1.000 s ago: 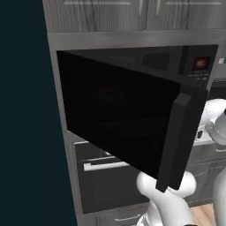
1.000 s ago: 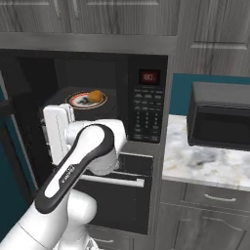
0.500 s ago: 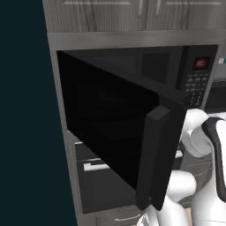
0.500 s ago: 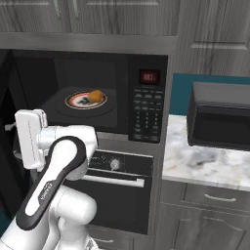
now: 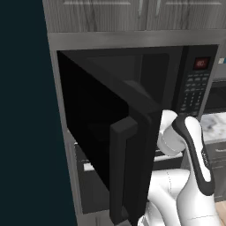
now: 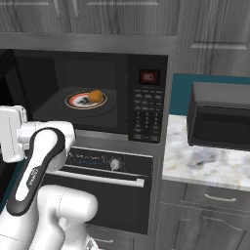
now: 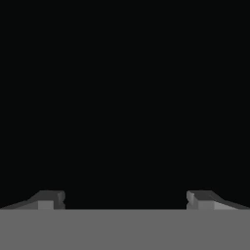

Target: Retrieve the reheated potato from the microwave, then place the potato, cheese, and condiment on the cutting board.

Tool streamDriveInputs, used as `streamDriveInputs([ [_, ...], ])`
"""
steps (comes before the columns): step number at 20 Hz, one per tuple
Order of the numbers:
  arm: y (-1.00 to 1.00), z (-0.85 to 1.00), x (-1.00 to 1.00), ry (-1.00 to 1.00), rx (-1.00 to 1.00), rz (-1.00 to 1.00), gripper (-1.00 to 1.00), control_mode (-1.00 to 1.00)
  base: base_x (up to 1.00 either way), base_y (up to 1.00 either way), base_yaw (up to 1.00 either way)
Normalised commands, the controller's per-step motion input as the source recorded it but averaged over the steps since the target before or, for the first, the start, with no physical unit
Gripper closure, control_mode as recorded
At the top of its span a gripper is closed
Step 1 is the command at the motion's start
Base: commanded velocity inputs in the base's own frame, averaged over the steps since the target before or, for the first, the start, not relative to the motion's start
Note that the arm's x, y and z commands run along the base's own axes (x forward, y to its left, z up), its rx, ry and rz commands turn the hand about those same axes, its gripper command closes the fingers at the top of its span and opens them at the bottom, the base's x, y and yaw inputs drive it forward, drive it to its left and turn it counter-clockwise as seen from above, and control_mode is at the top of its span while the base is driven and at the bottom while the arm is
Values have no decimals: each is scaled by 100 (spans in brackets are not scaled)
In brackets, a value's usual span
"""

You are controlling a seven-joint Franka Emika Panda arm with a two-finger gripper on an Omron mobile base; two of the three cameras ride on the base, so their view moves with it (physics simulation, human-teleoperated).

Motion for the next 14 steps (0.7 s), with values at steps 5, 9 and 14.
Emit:
streamDriveInputs([
  [5, 79, -13, 0, -2, 4, 1, -100, -100, 0, 0, 0],
  [9, 72, -12, 7, -6, 1, 0, -100, -100, 0, 0, 0],
  [14, 22, 2, 23, -3, -8, -4, -100, -100, 0, 0, 0],
])
